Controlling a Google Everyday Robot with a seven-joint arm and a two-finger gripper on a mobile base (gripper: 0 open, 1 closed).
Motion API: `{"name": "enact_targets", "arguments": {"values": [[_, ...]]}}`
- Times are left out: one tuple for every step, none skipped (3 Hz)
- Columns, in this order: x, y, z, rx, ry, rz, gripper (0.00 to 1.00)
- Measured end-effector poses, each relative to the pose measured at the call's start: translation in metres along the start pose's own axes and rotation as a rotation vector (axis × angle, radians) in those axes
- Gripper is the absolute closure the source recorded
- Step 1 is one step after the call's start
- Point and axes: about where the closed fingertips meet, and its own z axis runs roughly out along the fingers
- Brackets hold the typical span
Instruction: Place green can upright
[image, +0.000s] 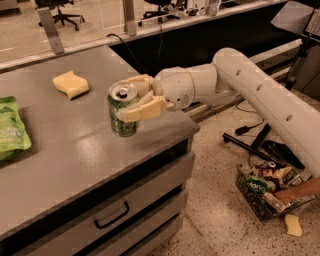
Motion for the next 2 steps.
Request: {"name": "enact_targets", "arguments": {"values": [[0.0004,-0.0002,0.0010,0.000,0.001,0.012,0.84],[-0.0002,-0.0001,0.0030,-0.003,0.002,0.013,1.00]]}}
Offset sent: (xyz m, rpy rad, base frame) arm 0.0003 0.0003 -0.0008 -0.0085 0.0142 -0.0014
